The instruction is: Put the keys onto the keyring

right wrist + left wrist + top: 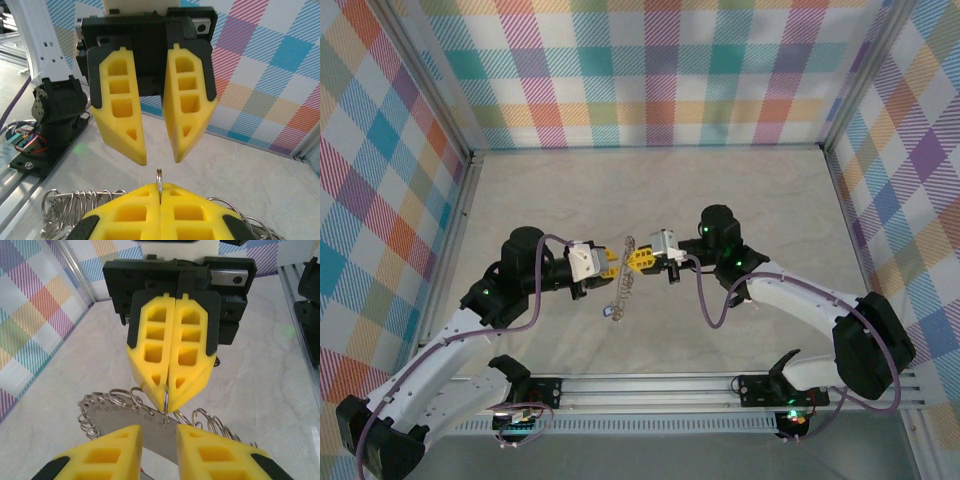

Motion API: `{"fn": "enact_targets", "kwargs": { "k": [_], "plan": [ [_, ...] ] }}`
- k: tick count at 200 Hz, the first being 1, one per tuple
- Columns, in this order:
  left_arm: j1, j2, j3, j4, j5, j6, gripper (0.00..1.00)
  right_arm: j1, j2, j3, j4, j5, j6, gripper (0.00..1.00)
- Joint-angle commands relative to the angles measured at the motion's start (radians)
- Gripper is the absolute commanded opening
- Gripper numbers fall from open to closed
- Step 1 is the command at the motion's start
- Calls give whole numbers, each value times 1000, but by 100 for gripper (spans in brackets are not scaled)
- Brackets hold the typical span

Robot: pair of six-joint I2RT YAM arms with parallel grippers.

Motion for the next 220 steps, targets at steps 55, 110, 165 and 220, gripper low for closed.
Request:
{"fn": "enact_targets", "kwargs": {
  "k": [55,110,165,220],
  "plan": [
    [-1,42,15,36,97,-5,26,-6,-3,9,157,-86,80,0],
    [-1,52,23,77,85,-8,25,-4,2,31,82,-104,40,0],
    [-2,45,26,90,93,-10,19,6,2,43,34,-99,11,0],
    [-2,73,30,116,124,-25,16,18,5,45,50,-69,17,0]
  ]
}}
